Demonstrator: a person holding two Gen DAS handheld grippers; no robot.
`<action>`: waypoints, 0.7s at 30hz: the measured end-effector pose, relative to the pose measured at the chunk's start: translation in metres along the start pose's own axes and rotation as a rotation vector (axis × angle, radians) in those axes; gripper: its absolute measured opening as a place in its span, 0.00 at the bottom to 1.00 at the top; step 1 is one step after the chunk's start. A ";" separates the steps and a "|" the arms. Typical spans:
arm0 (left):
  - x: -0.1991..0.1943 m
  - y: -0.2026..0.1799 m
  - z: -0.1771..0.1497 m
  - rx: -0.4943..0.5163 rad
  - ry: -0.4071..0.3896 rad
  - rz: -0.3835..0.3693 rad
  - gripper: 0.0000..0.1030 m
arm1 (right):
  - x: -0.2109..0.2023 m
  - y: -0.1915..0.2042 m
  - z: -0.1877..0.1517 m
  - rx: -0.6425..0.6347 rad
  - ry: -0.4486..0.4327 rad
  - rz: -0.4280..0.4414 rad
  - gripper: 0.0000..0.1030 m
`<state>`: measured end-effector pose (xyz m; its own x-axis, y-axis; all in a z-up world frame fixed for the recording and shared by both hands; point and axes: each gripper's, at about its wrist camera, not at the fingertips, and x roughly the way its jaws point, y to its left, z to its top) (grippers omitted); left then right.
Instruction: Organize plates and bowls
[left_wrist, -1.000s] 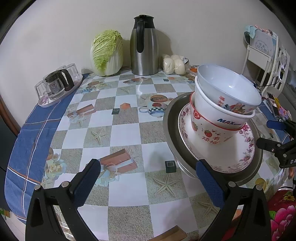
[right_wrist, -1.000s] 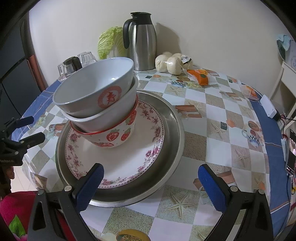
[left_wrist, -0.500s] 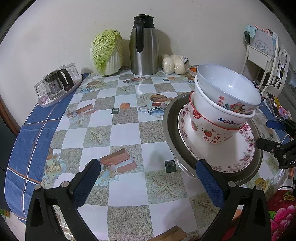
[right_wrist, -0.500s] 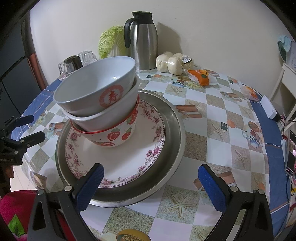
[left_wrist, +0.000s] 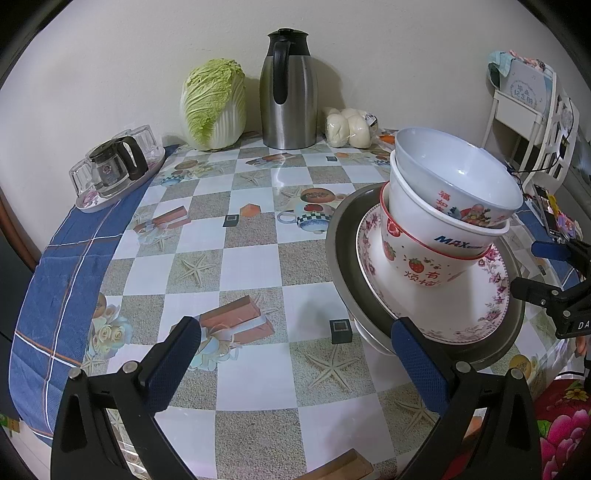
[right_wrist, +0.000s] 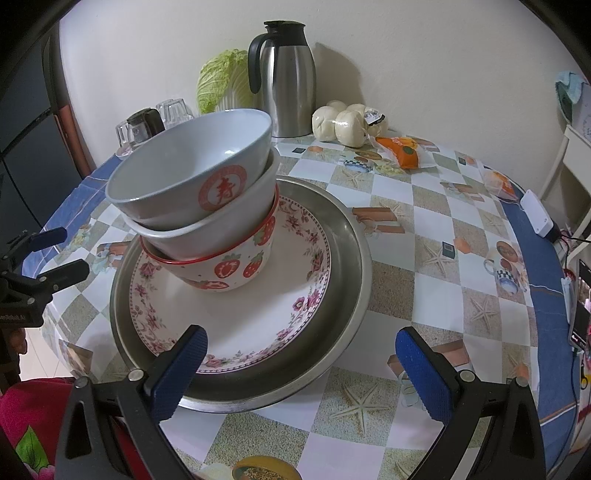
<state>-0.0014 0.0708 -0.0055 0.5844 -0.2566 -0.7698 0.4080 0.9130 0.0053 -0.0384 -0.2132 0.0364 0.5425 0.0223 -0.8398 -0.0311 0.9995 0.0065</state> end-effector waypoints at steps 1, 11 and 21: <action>0.000 0.000 0.000 0.000 0.000 0.000 1.00 | 0.000 0.000 -0.001 -0.001 0.000 0.000 1.00; 0.000 0.001 -0.001 -0.006 0.002 0.002 1.00 | 0.000 0.000 0.000 -0.001 0.001 0.000 1.00; 0.001 0.001 -0.001 -0.013 0.004 0.005 1.00 | 0.001 0.002 -0.002 -0.004 0.002 0.000 1.00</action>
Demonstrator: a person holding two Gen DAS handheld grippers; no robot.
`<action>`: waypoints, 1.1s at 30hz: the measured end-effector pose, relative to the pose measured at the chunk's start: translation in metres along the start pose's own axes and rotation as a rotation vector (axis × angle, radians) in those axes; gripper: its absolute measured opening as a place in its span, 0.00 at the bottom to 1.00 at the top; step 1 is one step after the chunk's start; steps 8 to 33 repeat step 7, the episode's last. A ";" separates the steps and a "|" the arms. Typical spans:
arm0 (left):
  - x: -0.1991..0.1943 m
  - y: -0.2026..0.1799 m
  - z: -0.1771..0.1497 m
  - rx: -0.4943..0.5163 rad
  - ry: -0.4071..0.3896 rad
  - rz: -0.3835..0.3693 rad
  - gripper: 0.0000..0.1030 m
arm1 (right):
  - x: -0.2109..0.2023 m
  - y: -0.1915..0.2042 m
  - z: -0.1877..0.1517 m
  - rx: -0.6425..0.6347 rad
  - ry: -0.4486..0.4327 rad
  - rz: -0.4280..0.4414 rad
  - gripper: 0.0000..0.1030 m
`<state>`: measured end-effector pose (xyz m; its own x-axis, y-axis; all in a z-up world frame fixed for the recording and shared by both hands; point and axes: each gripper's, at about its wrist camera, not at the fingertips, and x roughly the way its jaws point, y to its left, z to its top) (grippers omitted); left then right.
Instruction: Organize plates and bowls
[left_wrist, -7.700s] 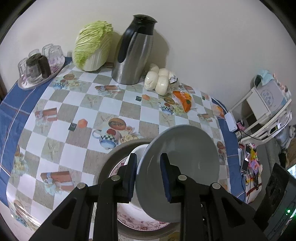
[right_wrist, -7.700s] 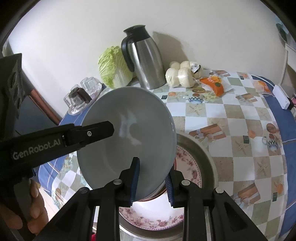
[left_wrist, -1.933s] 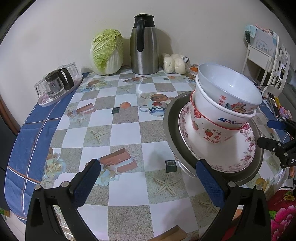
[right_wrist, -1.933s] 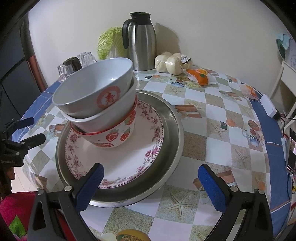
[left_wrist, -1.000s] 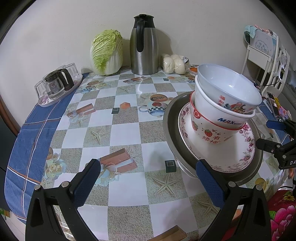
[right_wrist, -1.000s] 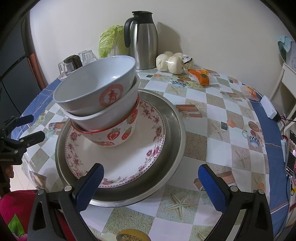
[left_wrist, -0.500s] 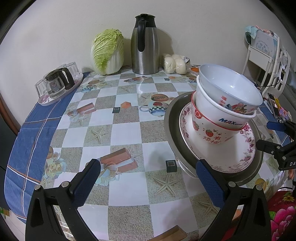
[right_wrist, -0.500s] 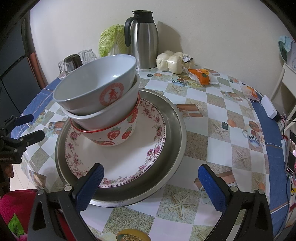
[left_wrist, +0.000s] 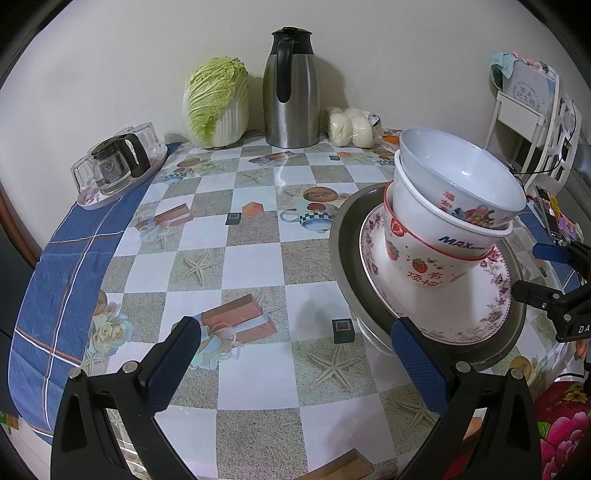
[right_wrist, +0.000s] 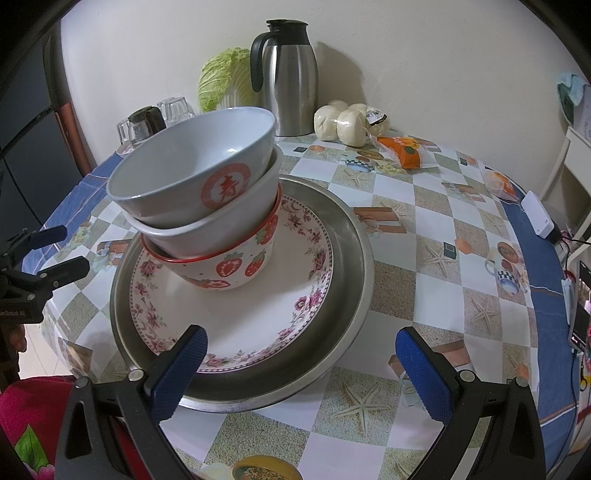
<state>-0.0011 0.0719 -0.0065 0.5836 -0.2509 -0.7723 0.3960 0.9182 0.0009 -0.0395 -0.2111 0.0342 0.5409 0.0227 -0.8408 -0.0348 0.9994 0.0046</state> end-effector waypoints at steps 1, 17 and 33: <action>0.000 0.000 0.000 0.000 -0.001 -0.001 1.00 | 0.000 0.000 0.001 0.000 0.000 0.000 1.00; -0.007 0.001 -0.001 -0.008 -0.036 0.001 1.00 | 0.000 0.000 0.001 -0.001 0.000 0.000 1.00; -0.007 0.001 -0.001 -0.008 -0.036 0.001 1.00 | 0.000 0.000 0.001 -0.001 0.000 0.000 1.00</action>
